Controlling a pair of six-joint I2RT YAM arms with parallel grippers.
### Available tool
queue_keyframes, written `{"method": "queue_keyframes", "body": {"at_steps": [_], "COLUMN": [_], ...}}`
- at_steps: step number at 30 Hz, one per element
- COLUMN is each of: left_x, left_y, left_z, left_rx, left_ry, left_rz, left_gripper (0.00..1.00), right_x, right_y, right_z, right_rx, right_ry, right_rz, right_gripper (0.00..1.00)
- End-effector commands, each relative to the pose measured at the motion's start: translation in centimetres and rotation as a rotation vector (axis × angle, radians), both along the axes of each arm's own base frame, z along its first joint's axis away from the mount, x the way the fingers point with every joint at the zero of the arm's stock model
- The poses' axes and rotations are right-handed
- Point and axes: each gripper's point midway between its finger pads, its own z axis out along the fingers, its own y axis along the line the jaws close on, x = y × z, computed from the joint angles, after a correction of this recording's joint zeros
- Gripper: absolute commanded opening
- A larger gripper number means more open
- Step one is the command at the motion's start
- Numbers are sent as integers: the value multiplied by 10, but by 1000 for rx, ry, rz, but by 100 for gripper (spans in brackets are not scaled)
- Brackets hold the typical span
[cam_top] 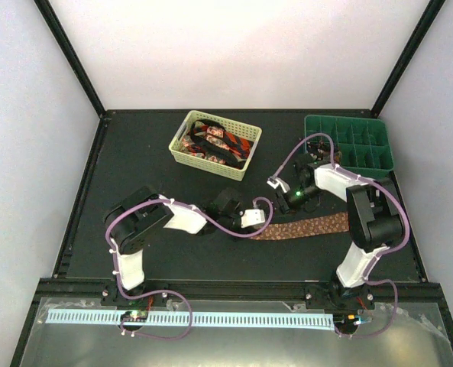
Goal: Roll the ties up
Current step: Roll the tie at the center of the board.
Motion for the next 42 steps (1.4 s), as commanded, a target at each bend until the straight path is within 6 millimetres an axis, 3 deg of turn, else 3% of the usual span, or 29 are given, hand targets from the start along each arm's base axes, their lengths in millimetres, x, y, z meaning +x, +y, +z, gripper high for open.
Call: {"method": "queue_keyframes", "body": {"at_steps": [1,7,13,14,16,18,23,28,32,42], "left_x": [-22,-22,-23,-23,-22,-23,-23,-22,-22,-23], "left_y": [45,44,44,44,44,44,44,44,44,44], "left_z": [-64,-63,-63,-63,-62,-62,-62,-61,-62,-61], "left_rx": [270,265,265,265,263,261,261,260,261,256], "left_ry": [83,81,82,82,83,82,82,79,81,84], "left_rz": [27,26,26,26,29,29,29,33,32,33], "left_gripper": [36,36,36,36,36,36,36,37,37,37], "right_x": [-15,-25,-22,-23,-24,-18,-11,-22,-30,-18], "right_y": [18,19,20,18,13,6,-2,-5,8,23], "right_z": [15,-10,-18,-20,-22,-17,5,1,7,-12], "right_rx": [68,17,-13,-29,-61,-77,-78,-79,-8,-39], "right_ry": [33,85,66,71,62,37,22,64,107,133], "right_rz": [17,24,29,28,33,10,-63,-144,-149,-130], "right_gripper": [53,44,25,28,45,52,52,48,47,43]}}
